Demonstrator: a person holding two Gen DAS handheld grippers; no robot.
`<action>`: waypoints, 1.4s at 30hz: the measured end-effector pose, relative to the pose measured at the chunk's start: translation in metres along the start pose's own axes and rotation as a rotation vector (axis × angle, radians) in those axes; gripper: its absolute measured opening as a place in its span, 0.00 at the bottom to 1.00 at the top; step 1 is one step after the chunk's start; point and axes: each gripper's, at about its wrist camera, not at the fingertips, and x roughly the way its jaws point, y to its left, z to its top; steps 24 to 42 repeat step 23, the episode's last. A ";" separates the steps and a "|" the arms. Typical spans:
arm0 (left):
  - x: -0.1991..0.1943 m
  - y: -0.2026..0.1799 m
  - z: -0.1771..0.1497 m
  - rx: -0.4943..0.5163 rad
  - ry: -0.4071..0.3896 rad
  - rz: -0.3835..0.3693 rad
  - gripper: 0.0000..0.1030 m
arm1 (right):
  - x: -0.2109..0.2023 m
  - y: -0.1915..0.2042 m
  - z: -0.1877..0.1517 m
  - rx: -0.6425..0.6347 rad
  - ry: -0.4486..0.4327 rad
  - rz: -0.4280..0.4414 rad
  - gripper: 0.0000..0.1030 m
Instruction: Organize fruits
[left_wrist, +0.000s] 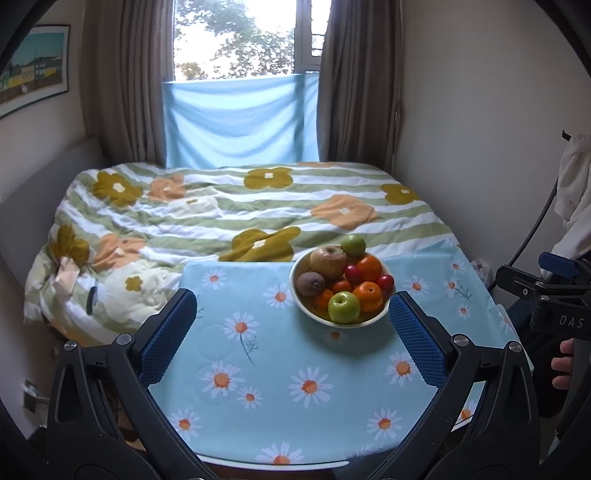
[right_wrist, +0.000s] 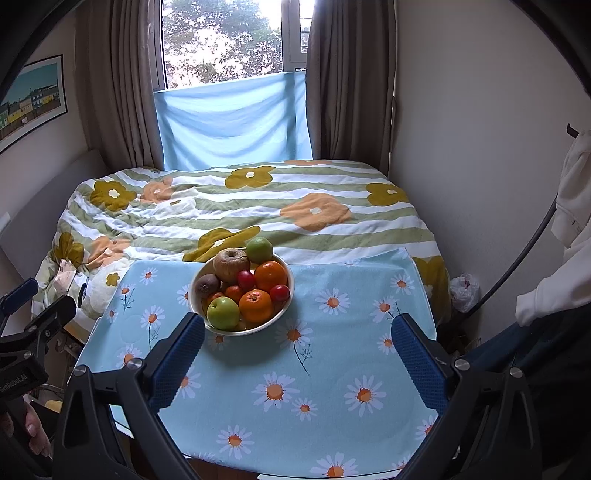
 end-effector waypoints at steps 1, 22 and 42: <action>-0.001 0.001 -0.001 0.000 -0.003 0.000 1.00 | 0.001 0.000 0.000 -0.001 0.000 0.000 0.98; -0.004 0.003 -0.005 -0.003 -0.016 0.022 1.00 | 0.000 0.004 0.001 0.003 -0.005 -0.003 0.98; -0.004 0.003 -0.005 -0.004 -0.019 0.025 1.00 | 0.000 0.004 0.001 0.003 -0.005 -0.003 0.98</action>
